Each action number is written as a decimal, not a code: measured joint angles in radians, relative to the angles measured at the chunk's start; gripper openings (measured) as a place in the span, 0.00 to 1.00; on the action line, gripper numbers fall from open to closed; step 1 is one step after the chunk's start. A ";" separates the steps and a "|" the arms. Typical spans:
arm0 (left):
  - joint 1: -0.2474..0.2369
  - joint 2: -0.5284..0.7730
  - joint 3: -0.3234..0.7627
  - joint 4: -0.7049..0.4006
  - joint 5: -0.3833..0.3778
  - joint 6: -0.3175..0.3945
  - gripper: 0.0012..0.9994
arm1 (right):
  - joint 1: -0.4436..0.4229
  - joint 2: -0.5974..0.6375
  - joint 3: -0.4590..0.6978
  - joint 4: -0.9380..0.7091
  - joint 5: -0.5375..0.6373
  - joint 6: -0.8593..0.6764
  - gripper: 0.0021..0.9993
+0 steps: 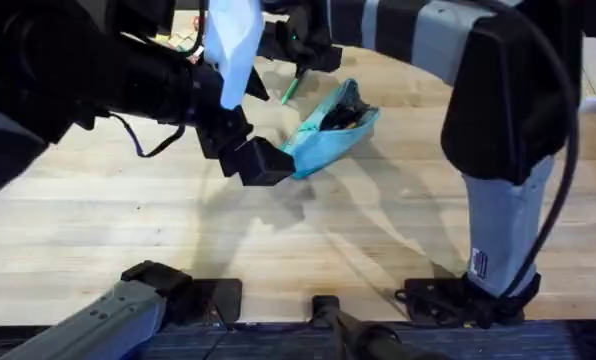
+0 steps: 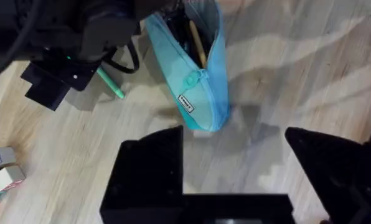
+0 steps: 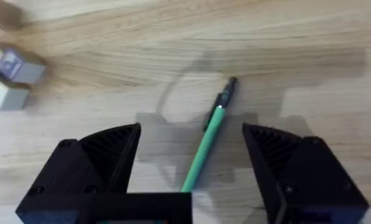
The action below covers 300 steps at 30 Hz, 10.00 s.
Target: Unzip the bag, pick up the pens from the table one at a time and place them inside, then zip the bag closed.
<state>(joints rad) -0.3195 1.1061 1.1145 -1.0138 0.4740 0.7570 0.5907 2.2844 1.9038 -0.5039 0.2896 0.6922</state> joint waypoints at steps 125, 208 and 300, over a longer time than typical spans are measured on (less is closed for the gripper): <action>0.000 0.000 0.000 0.004 0.000 0.000 0.99 | -0.225 -0.330 0.029 -0.285 -0.028 -0.298 1.00; 0.000 0.000 0.000 0.003 0.000 0.000 0.99 | -0.171 0.067 0.063 -0.245 0.076 0.064 0.04; 0.000 0.000 0.000 0.003 0.000 0.000 0.99 | -0.317 -0.546 -0.269 -0.675 -0.514 -2.183 0.03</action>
<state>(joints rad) -0.3195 1.1061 1.1145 -1.0107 0.4740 0.7570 0.2733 1.7386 1.6350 -1.1787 -0.2249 -1.4913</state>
